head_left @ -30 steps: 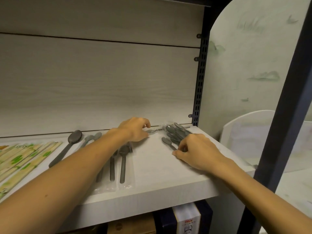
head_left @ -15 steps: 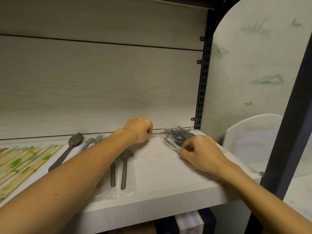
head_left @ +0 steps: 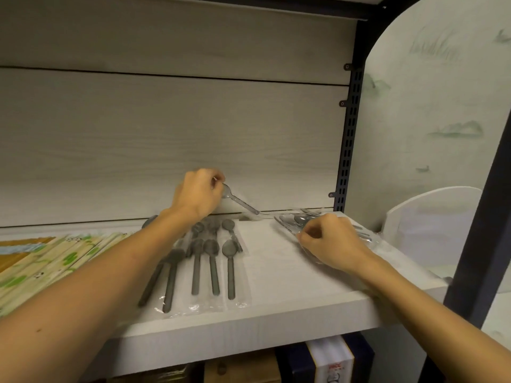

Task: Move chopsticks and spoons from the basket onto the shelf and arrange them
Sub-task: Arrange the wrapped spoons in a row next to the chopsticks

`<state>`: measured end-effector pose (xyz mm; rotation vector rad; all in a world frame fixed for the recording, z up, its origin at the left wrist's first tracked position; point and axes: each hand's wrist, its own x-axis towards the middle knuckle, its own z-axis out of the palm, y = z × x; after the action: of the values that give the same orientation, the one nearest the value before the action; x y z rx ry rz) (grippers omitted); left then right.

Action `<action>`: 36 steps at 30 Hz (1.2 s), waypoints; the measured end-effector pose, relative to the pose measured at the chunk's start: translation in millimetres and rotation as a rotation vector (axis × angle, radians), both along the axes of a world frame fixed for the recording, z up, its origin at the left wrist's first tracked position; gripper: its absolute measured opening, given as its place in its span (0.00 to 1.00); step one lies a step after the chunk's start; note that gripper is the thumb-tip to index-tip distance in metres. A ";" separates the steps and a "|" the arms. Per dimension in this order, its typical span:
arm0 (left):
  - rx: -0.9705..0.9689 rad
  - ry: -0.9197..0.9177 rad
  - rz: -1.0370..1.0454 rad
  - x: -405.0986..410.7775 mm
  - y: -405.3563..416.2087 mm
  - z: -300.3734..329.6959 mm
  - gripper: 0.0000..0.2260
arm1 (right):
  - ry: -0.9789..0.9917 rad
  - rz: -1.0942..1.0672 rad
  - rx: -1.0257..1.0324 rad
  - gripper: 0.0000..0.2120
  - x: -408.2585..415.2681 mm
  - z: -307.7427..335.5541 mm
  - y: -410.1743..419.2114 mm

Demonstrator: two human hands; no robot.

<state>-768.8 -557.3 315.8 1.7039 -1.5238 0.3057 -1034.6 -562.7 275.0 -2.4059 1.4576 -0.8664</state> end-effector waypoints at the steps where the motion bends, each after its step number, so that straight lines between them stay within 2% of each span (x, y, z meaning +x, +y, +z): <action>1: -0.046 0.024 0.001 2.3 2.9 1.4 0.11 | -0.021 0.011 0.013 0.19 2.5 0.5 1.9; 3: -0.105 0.058 0.010 7.7 8.0 3.7 0.10 | -0.063 0.038 0.035 0.14 7.7 1.4 6.3; 7: -0.096 0.159 -0.019 17.3 20.0 1.8 0.09 | -0.152 0.038 0.030 0.04 17.8 1.1 13.6; 12: -0.082 0.297 -0.051 26.5 31.1 -6.4 0.07 | -0.197 0.027 0.003 0.06 21.8 1.4 19.5; 16: -0.047 0.425 -0.097 33.9 36.5 -10.0 0.05 | -0.245 0.027 0.073 0.07 22.1 1.6 19.9; 20: 0.089 0.503 -0.173 33.0 40.6 -15.2 0.05 | -0.329 0.034 0.129 0.13 20.3 1.2 24.0; 28: 0.202 0.545 -0.262 24.3 44.3 -23.1 0.08 | -0.237 0.053 0.196 0.11 21.9 -3.3 26.9; 36: 0.244 0.632 -0.281 24.9 48.4 -27.7 0.11 | -0.086 0.050 0.126 0.09 48.1 -5.3 11.6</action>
<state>-744.0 -508.8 288.2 1.5308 -1.3184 -0.5395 -986.5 -551.1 269.7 -2.2744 1.3723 -0.8294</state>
